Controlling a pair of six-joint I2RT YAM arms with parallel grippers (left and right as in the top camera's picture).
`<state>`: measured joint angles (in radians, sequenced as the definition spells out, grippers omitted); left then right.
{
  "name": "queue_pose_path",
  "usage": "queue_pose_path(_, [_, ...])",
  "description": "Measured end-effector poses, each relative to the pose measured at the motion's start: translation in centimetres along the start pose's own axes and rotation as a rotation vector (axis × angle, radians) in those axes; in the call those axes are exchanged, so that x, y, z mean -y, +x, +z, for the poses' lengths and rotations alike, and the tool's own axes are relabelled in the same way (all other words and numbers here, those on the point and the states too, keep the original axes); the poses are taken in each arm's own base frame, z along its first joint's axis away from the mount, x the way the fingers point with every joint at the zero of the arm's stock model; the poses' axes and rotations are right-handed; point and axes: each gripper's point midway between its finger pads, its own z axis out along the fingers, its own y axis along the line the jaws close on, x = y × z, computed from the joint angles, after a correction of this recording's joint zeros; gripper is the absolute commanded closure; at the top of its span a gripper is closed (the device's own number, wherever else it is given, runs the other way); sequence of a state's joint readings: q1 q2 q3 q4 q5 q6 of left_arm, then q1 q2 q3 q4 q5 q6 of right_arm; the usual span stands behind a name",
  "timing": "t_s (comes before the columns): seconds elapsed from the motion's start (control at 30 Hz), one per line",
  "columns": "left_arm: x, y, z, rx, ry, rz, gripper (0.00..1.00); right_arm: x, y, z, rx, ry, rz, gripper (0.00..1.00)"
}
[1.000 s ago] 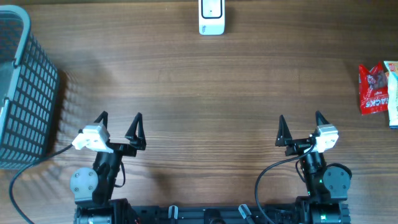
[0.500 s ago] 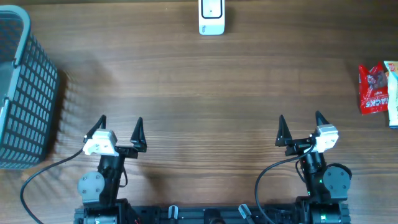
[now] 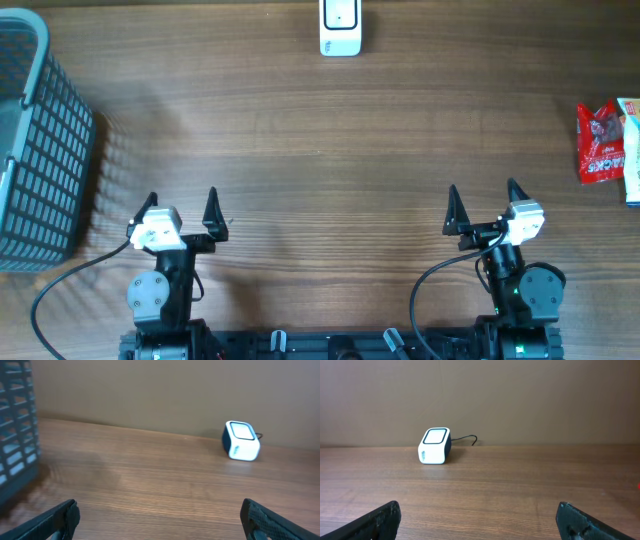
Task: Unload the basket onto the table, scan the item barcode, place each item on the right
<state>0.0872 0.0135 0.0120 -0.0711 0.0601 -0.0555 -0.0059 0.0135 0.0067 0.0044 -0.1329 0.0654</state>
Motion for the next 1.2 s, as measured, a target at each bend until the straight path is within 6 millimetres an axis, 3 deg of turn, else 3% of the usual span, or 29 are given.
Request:
queue_pose_path(0.4, [-0.65, 0.0, -0.01, -0.001, -0.038, 0.103, 0.0, 0.0, 0.0, 0.0, 0.0, 0.0, 0.0, 0.0])
queue_pose_path(1.2, [-0.71, 0.0, -0.01, -0.001, -0.041, 0.107, 0.0, 0.0, 0.0, 0.0, 0.0, 0.0, 0.0, 0.0])
